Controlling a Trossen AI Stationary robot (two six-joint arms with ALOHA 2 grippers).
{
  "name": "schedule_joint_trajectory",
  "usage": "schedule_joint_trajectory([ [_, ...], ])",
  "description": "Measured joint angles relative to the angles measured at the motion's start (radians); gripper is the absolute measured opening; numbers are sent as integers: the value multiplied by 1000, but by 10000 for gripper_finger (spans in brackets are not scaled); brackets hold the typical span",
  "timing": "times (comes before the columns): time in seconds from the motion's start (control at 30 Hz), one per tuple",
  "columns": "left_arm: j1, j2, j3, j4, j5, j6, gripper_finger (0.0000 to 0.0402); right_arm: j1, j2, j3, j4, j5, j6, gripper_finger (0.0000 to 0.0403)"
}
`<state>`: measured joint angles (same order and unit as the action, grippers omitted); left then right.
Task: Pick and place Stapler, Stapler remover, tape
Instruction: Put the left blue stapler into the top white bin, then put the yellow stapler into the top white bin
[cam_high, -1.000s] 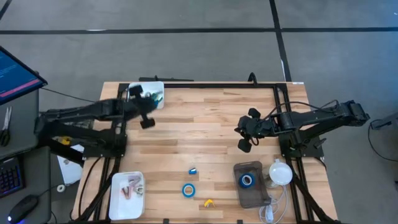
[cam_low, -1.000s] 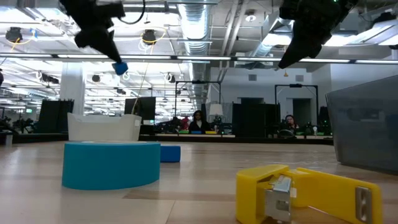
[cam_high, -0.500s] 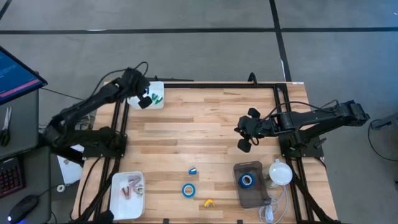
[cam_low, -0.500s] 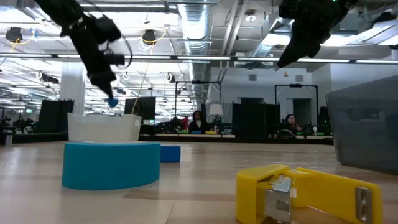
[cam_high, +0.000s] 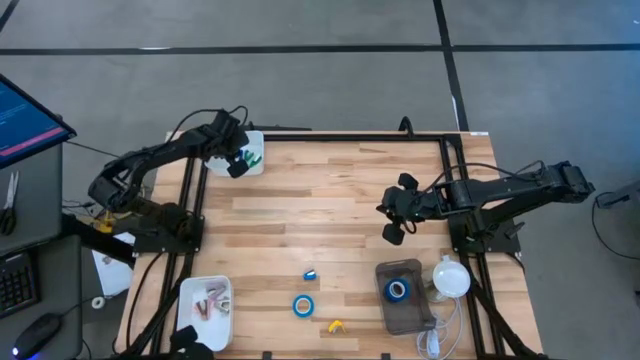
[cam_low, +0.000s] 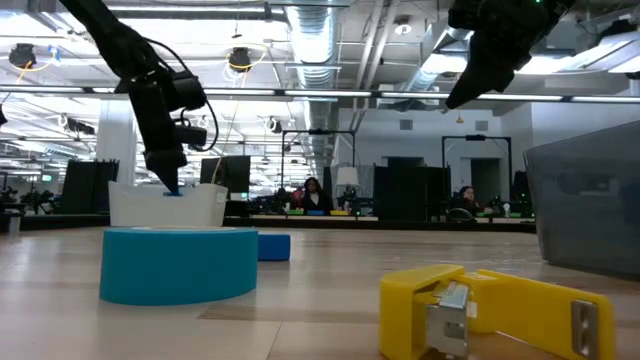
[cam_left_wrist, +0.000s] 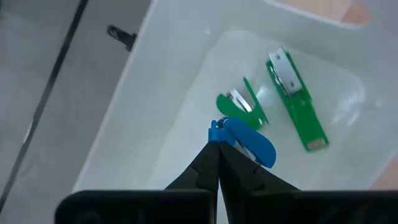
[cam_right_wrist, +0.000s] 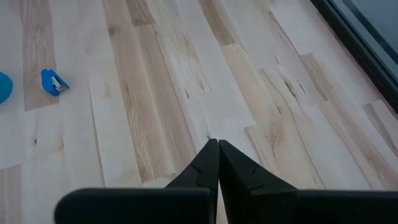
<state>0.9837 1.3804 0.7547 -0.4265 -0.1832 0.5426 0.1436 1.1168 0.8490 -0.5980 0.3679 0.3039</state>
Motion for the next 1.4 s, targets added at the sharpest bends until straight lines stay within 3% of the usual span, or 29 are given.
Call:
schedule_joint_trajectory([
  [0.47, 0, -2, 1, 115, -4, 0, 5, 0, 0, 0, 0, -2, 0, 0],
  [0.77, -1, -2, 1, 115, 8, -4, 100, 0, 0, 0, -1, -3, 0, 0],
  [0.9, -25, -4, 1, 113, 17, -77, 113, 0, 0, 0, -1, -3, 0, 0],
  [1.13, -221, -119, 1, 113, 226, -234, 77, 0, 0, 0, 0, -4, -82, 0],
  [1.4, -524, -324, 2, 129, 244, -234, 54, 0, 0, 0, 9, -4, -139, 0],
])
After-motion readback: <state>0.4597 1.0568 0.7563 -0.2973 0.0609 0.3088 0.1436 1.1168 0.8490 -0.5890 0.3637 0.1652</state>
